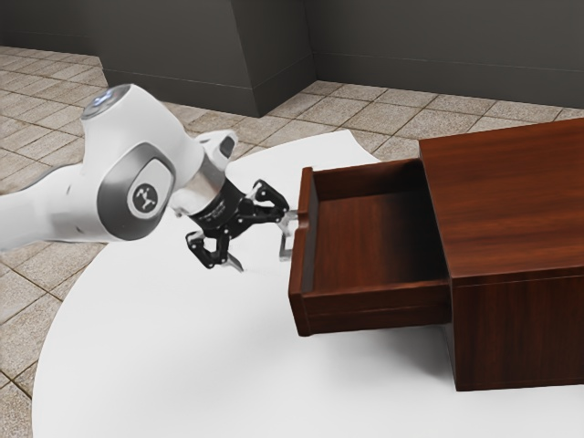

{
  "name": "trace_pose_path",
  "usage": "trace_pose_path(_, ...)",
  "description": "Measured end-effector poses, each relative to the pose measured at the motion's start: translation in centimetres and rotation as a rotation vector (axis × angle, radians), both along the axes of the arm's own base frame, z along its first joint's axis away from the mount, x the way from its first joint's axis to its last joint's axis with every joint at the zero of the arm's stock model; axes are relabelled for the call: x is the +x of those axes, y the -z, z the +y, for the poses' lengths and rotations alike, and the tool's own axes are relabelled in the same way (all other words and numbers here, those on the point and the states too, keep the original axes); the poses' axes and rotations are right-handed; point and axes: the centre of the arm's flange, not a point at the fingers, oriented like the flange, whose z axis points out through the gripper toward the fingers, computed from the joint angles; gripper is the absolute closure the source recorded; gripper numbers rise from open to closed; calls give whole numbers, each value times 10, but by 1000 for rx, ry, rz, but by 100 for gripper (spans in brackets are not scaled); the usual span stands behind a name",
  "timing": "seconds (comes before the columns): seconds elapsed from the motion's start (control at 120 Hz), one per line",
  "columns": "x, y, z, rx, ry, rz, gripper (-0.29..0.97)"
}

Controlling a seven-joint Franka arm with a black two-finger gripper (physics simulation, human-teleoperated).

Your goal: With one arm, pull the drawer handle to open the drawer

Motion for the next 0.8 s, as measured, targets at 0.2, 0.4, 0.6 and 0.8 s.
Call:
trace_pose_path(0.2, -3, 5, 2, 8, 1, 13, 0)
trace_pose_path(0.4, -18, -45, -7, 26, 26, -79, 0)
trace_pose_path(0.6, -46, -93, -34, 135, 135, -127, 0)
trace_pose_path(0.8, -56, -111, -43, 319, 363, -84, 0)
